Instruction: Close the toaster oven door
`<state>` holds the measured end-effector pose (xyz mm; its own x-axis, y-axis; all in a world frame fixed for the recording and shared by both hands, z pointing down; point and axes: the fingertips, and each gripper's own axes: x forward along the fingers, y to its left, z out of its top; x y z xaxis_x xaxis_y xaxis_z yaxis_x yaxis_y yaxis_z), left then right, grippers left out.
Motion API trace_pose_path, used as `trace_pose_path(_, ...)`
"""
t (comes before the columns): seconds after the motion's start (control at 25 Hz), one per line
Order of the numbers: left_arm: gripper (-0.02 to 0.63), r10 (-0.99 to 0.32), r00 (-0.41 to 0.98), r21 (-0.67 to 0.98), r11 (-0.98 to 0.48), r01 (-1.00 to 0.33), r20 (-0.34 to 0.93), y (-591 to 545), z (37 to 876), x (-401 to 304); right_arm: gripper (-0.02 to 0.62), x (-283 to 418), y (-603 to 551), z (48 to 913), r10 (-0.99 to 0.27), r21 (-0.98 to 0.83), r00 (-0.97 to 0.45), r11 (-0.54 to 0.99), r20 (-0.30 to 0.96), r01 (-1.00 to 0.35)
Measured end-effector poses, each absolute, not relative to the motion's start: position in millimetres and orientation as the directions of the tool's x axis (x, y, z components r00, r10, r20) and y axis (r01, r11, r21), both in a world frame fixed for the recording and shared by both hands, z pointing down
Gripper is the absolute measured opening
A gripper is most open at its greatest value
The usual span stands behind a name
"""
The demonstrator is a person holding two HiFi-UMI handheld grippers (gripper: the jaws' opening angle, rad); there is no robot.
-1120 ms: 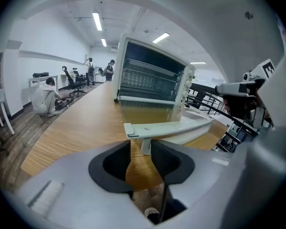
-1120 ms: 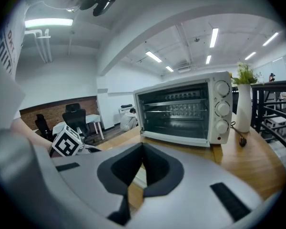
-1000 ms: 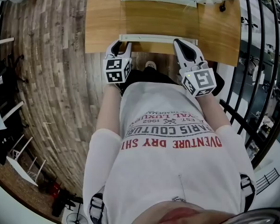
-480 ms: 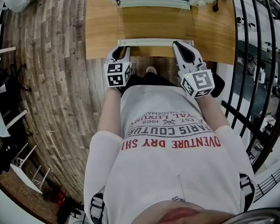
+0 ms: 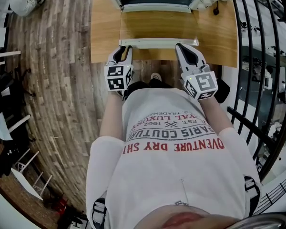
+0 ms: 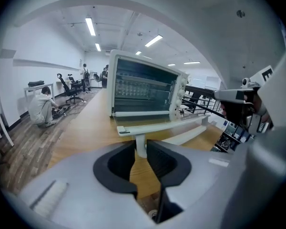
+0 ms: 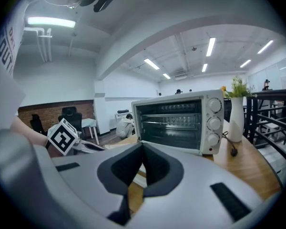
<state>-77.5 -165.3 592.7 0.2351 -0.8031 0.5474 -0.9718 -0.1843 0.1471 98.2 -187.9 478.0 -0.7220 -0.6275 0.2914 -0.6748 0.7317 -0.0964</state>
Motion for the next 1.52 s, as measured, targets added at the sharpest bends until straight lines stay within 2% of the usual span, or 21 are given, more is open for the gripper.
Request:
trace_pose_path(0.88, 0.084, -0.877, 0.194, 0.069, -0.182, -0.981, 0.44, -196, 509, -87, -0.014, 116, -208, 443, -0.661, -0.061, -0.722, 0.727, 0.206, -0.684)
trace_pose_path(1.52, 0.084, -0.903, 0.257, 0.11, -0.233, -0.966, 0.343, -237, 463, -94, -0.014, 97, -244, 423, -0.698, -0.044, -0.686, 0.694, 0.206, -0.719)
